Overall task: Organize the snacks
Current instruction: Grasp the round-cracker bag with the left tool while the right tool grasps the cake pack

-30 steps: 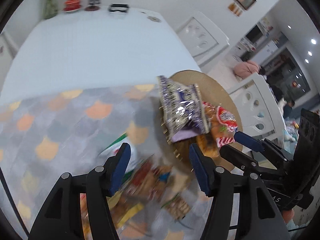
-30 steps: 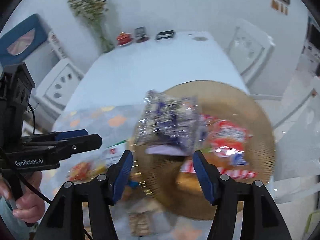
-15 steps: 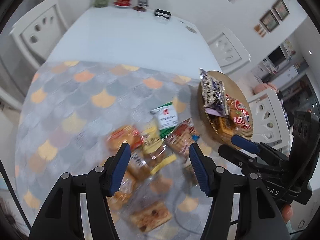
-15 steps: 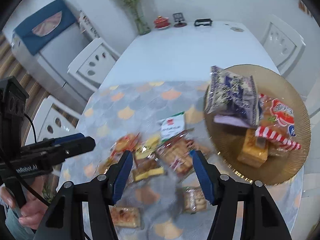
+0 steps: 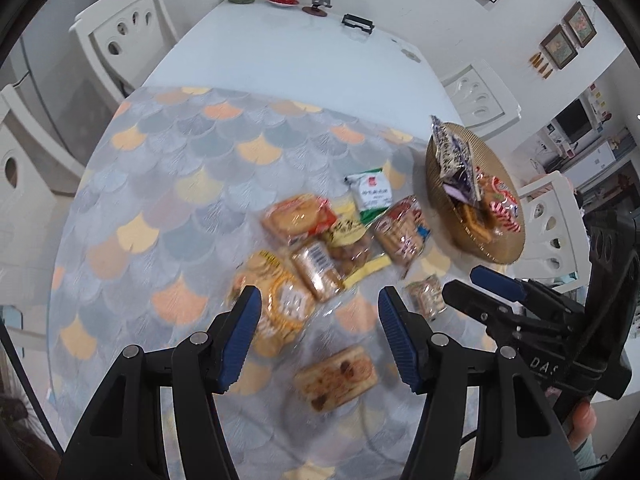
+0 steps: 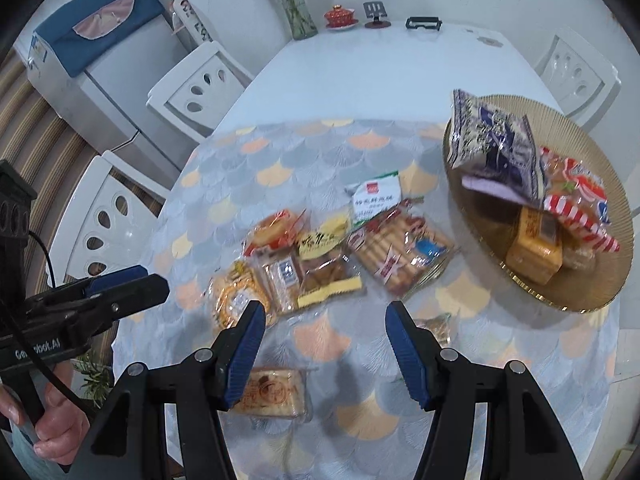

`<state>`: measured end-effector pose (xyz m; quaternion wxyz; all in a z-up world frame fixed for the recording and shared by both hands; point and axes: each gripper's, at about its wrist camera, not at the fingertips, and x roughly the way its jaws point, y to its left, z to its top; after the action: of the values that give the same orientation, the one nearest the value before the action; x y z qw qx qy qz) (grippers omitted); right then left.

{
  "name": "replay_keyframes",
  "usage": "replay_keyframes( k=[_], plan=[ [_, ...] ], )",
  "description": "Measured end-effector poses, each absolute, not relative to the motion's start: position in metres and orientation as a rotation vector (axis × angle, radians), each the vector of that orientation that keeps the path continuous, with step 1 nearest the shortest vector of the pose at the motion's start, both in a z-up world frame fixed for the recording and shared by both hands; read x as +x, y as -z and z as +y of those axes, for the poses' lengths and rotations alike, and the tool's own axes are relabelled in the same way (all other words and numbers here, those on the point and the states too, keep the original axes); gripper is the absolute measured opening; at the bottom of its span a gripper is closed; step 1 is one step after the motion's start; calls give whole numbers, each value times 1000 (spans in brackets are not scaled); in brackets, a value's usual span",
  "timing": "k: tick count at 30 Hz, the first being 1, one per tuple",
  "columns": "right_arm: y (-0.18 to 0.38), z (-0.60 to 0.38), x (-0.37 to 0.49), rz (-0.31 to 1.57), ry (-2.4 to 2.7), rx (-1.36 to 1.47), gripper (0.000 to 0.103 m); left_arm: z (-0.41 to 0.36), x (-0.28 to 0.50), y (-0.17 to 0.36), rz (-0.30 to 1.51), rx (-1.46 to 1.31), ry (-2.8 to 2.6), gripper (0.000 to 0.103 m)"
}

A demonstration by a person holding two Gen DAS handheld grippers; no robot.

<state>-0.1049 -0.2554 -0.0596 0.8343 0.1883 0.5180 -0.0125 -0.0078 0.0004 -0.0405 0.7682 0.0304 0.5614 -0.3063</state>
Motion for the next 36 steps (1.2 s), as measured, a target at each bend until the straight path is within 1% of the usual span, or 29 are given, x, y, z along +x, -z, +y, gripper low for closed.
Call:
replay_keyframes(
  k=[4,9,25,31,32,34,36],
  plan=[
    [70,-247,-105,1124,-6,430,60,12,-17,38,1180,81,645,59],
    [76,-233,-105,1143,-30,432,60,23,-21,43,1198,59,633,59],
    [54,-195,-94,1116,-68,328,60,44,-23,41,1181,14,610,59],
    [57,-200,-99,1121,-23,321,60,46,-22,46,1201,31,622,59],
    [60,-205,-101,1130,-9,335,61,46,-21,49,1212,32,628,60],
    [69,-215,-106,1152,7,369,63,44,-19,58,1257,22,658,69],
    [79,-222,-109,1180,2,412,66,44,-16,67,1296,-4,675,70]
  ],
)
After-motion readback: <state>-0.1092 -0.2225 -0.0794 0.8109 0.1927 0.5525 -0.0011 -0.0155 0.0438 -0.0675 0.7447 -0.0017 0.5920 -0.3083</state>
